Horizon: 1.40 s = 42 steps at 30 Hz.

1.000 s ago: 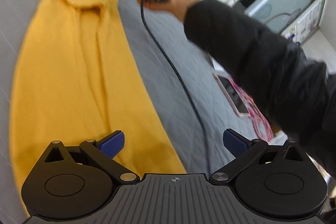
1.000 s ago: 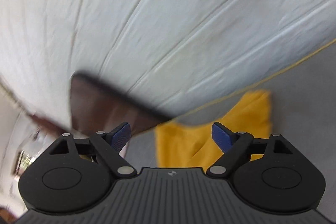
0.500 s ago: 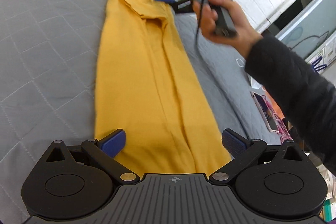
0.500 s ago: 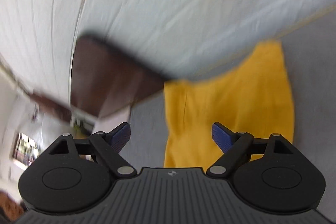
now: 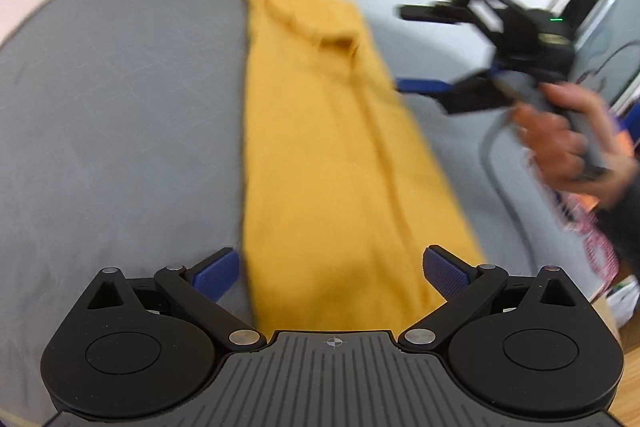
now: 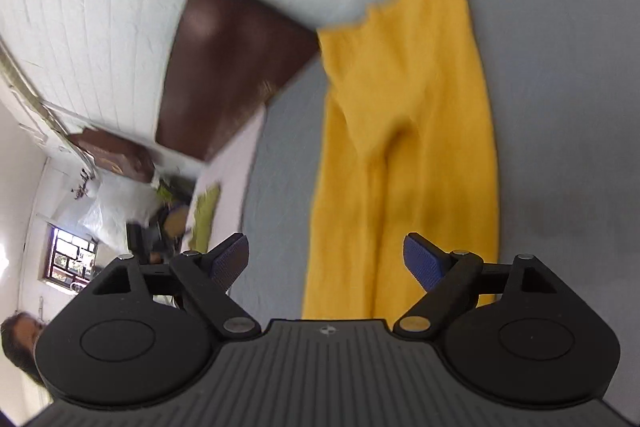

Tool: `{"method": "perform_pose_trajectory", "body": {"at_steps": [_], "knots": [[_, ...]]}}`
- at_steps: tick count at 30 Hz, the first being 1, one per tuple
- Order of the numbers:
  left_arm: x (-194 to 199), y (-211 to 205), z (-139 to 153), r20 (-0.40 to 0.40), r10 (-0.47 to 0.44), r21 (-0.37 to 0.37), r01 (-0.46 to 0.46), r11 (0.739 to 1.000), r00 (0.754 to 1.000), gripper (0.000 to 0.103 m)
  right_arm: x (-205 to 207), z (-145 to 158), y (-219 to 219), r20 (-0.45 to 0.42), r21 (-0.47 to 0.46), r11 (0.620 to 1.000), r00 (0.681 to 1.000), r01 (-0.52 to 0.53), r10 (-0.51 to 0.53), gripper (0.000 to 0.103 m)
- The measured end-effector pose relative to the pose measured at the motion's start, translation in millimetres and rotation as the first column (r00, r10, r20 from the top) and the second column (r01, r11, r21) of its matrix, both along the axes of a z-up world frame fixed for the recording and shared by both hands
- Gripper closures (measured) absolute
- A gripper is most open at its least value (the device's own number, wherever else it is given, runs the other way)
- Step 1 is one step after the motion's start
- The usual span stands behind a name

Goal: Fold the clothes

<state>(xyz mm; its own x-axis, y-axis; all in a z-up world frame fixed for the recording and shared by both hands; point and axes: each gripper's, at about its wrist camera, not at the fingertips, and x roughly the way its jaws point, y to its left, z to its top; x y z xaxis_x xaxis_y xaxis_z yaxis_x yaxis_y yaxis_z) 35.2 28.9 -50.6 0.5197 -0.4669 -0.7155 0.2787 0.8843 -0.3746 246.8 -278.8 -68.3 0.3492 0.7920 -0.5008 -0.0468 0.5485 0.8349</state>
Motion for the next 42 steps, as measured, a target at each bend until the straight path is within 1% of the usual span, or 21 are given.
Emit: {"method": "perform_pose_trajectory", "body": {"at_steps": [2,4,9,13,16,19,21,24,27,30,31,32,33,34,36,37,38,39,40,41,42], "knots": [[-8.9,1.4,0.8,0.018,0.003,0.022,-0.003,1.000,1.000,0.000,-26.6,-14.6,-4.7,-0.070,-0.007,1.000,0.997,-0.011,0.010,0.016],[-15.8,7.0,3.4,0.017,0.016,0.021,-0.016,1.000,1.000,0.000,-58.9,-15.4,-17.1,-0.042,0.010,1.000,0.999,-0.017,0.018,0.016],[-28.3,31.9,1.2,-0.020,0.041,-0.074,-0.043,0.996,0.999,0.000,-143.5,4.9,-47.3,0.097,0.027,0.999,0.995,-0.029,0.026,0.010],[-30.7,34.7,-0.5,-0.048,0.029,-0.123,-0.035,0.992,0.998,0.000,-190.5,-1.5,-61.4,0.060,-0.012,1.000,0.998,-0.028,0.029,0.009],[-30.8,33.5,-2.4,-0.086,-0.003,-0.194,-0.014,0.981,0.996,0.000,-214.8,-6.5,-66.5,0.050,0.028,0.999,0.999,-0.020,0.018,0.007],[-26.6,31.2,-7.9,-0.147,-0.028,-0.292,-0.016,0.956,0.989,0.000,-220.0,-7.6,-59.4,0.020,0.073,0.997,0.999,-0.030,0.028,0.002],[-23.0,32.0,-10.3,-0.175,-0.010,-0.319,-0.047,0.946,0.985,0.000,-218.1,-7.6,-49.8,-0.006,0.059,0.997,0.999,-0.046,0.046,0.000],[-18.9,39.3,-15.4,-0.227,0.009,-0.384,-0.098,0.918,0.974,0.000,-211.5,-6.7,-36.4,-0.037,0.035,0.998,0.997,-0.061,0.062,0.000],[-16.4,47.4,-19.6,-0.257,0.023,-0.408,-0.130,0.904,0.966,0.010,-211.2,-7.3,-28.0,-0.044,0.036,0.996,0.996,-0.075,0.077,0.000],[-14.6,53.3,-23.9,-0.284,0.041,-0.399,-0.157,0.903,0.958,0.035,-214.8,-7.9,-20.8,-0.025,0.008,0.996,0.996,-0.083,0.084,0.002],[-13.7,55.6,-26.0,-0.297,0.046,-0.395,-0.167,0.903,0.954,0.047,-215.5,-8.3,-18.9,-0.024,-0.003,0.997,0.996,-0.083,0.083,0.006],[-13.0,57.4,-27.9,-0.307,0.050,-0.392,-0.174,0.903,0.950,0.055,-215.8,-10.0,-18.2,-0.029,-0.011,0.997,0.997,-0.079,0.078,0.020],[-12.6,58.8,-29.3,-0.312,0.050,-0.393,-0.177,0.903,0.949,0.056,-215.8,-13.0,-18.5,-0.041,-0.016,0.997,0.997,-0.071,0.070,0.035],[-12.5,59.6,-29.6,-0.312,0.047,-0.396,-0.175,0.901,0.949,0.056,-215.7,-16.0,-18.9,-0.054,-0.021,0.998,0.997,-0.063,0.062,0.041],[-12.5,58.5,-28.1,-0.305,0.044,-0.394,-0.168,0.904,0.951,0.055,-215.8,-21.3,-20.9,-0.076,-0.023,0.999,0.996,-0.048,0.046,0.055],[-12.7,57.8,-27.2,-0.299,0.038,-0.401,-0.162,0.901,0.953,0.044,-215.9,-23.1,-23.8,-0.085,-0.011,0.999,0.996,-0.040,0.039,0.056],[-12.9,57.1,-26.3,-0.292,0.028,-0.417,-0.154,0.896,0.956,0.028,-216.3,-24.2,-25.7,-0.090,-0.004,0.999,0.995,-0.035,0.034,0.057],[-13.3,56.5,-24.7,-0.282,0.018,-0.438,-0.145,0.887,0.959,0.019,-216.9,-24.8,-26.7,-0.093,0.000,1.000,0.995,-0.030,0.030,0.058],[-13.7,54.9,-21.3,-0.268,0.013,-0.444,-0.136,0.886,0.963,0.005,-217.6,-25.1,-27.3,-0.095,0.001,1.000,0.995,-0.026,0.026,0.058],[-14.1,52.2,-17.0,-0.253,0.015,-0.431,-0.127,0.893,0.967,0.000,-218.2,-25.2,-27.5,-0.097,0.000,1.000,0.995,-0.022,0.022,0.058],[-14.5,49.5,-12.3,-0.237,0.021,-0.402,-0.118,0.908,0.971,0.000,-218.8,-25.2,-27.7,-0.100,0.000,1.000,0.995,-0.017,0.017,0.057]]}}
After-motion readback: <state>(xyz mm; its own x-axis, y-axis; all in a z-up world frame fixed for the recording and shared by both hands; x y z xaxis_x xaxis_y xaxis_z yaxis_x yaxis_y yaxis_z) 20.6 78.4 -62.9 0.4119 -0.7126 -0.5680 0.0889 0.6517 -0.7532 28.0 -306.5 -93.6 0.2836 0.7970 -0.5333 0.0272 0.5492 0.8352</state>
